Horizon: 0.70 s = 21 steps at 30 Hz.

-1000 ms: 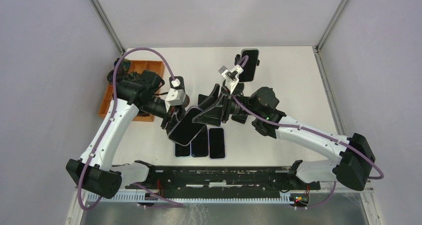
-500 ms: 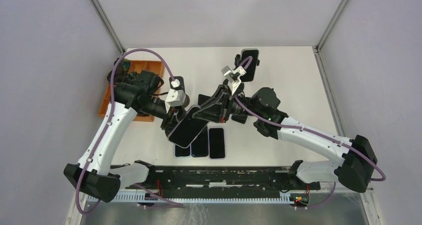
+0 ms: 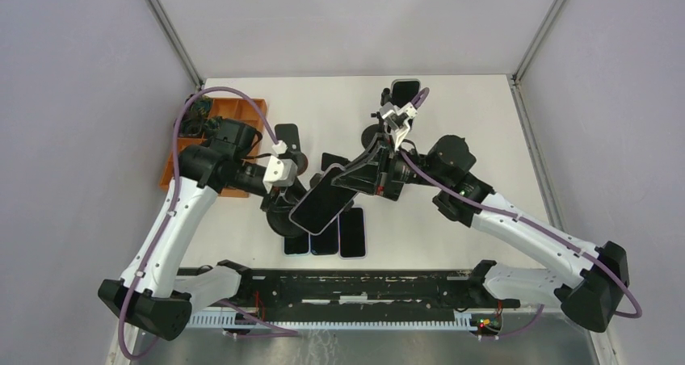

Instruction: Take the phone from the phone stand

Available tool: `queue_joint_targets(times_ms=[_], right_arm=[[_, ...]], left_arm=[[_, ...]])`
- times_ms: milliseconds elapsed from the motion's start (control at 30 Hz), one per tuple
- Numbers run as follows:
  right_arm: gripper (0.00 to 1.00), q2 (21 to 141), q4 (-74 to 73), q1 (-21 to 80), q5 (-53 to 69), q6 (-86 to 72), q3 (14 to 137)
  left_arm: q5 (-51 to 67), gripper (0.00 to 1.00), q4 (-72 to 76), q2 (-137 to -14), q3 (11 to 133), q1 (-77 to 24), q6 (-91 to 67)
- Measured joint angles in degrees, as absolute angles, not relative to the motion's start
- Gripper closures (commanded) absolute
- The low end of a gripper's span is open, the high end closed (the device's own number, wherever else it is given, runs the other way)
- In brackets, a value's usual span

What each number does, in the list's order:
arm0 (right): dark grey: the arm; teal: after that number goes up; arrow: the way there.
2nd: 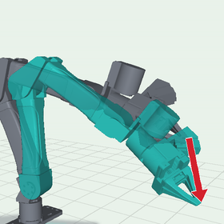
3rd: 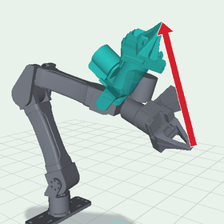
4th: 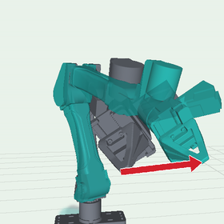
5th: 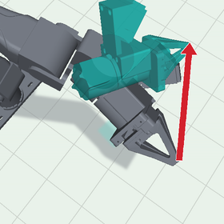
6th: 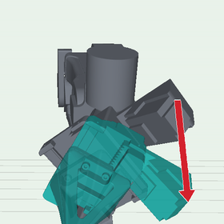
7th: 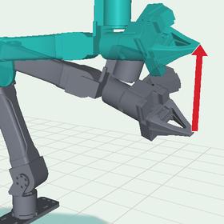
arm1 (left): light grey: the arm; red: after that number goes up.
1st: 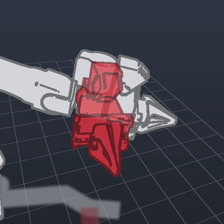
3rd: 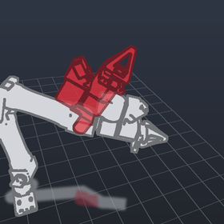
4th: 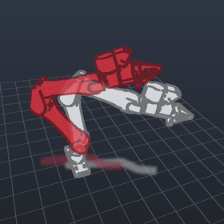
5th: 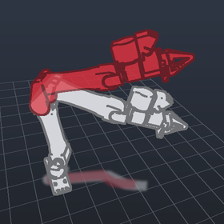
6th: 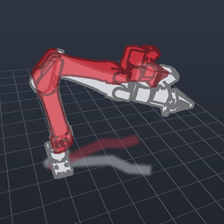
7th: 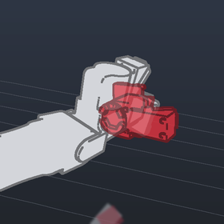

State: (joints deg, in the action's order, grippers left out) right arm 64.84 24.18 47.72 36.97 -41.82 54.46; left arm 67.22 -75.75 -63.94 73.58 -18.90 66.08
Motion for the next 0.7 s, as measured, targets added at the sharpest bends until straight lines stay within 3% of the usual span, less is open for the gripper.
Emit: queue_joint_targets(times_ms=[300, 333, 433, 500, 533, 700], right_arm=[[1.00, 61.5, 24.7, 44.9, 38.4, -44.3, 51.7], [1.00, 61.5, 25.6, 44.8, 38.3, -44.9, 51.3], [1.00, 61.5, 29.6, 44.6, 38.4, -47.5, 49.3], [1.00, 61.8, 31.7, 44.6, 38.5, -49.4, 48.5], [1.00, 62.0, 33.0, 44.6, 38.6, -50.6, 48.1], [1.00, 63.0, 38.9, 44.8, 39.0, -56.0, 47.0]], left_arm=[[63.0, 0.96, -78.0, -61.6, 70.7, -18.7, 70.6], [63.1, 0.86, -77.9, -61.6, 70.6, -18.7, 70.5], [63.5, 0.35, -76.2, -61.5, 70.4, -18.7, 68.5], [64.2, 0.07, -73.2, -61.4, 70.1, -18.7, 64.4], [64.6, 0.01, -71.1, -61.3, 69.7, -18.7, 61.6], [66.9, 0.00, -60.8, -59.3, 66.1, -18.6, 49.1]])
